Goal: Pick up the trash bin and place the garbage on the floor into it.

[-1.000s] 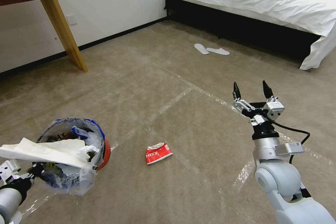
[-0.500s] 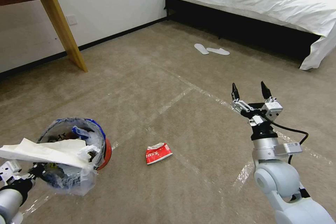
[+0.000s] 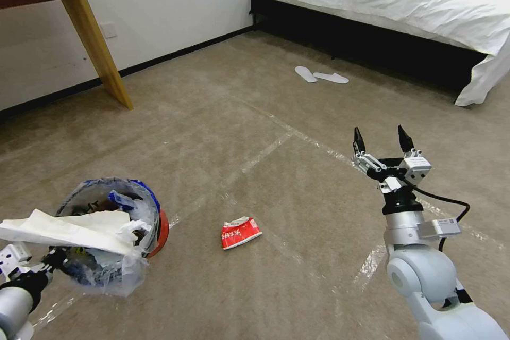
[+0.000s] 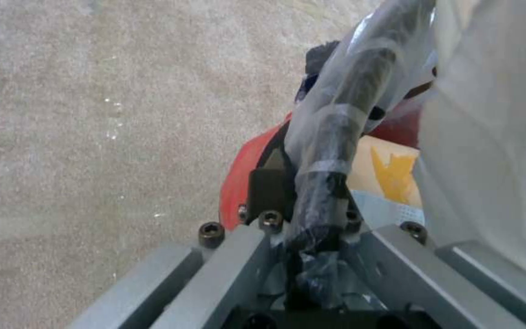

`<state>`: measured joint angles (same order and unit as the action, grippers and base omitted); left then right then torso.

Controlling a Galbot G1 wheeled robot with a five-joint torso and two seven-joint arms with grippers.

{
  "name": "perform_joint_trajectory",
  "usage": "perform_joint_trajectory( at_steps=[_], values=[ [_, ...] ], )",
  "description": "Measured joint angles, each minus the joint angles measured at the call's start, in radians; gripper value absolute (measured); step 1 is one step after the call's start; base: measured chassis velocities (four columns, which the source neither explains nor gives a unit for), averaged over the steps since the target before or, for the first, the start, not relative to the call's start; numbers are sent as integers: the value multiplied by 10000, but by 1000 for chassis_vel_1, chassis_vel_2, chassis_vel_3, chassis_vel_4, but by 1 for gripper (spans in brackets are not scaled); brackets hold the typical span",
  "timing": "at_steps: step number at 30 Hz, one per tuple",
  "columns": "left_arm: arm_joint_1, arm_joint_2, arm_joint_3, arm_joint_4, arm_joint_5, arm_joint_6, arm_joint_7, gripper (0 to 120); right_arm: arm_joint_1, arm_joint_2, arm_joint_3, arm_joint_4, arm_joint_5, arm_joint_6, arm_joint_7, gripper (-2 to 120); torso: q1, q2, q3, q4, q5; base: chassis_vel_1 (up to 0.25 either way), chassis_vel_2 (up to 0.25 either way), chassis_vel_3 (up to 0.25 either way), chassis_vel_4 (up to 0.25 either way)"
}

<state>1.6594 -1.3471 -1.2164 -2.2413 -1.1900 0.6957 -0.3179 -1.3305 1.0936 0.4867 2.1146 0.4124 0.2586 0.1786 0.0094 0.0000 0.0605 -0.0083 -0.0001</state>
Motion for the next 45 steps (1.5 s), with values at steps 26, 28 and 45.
perform_joint_trajectory(
  at_steps=[26,28,45],
  values=[
    [-140,6,102,154,51,-12,6,0,-206,278,-232,-122,-314,107,-63,100,0,0,0,0,-1,0,0,0,0],
    [-124,8,89,143,39,-12,6,0,-261,300,-241,-93,-356,110,-66,100,0,0,0,0,0,0,0,0,0],
    [8,-94,68,-32,46,-12,10,0,-305,277,-301,-78,-424,207,-93,100,0,0,0,0,0,0,0,0,0]
  ],
)
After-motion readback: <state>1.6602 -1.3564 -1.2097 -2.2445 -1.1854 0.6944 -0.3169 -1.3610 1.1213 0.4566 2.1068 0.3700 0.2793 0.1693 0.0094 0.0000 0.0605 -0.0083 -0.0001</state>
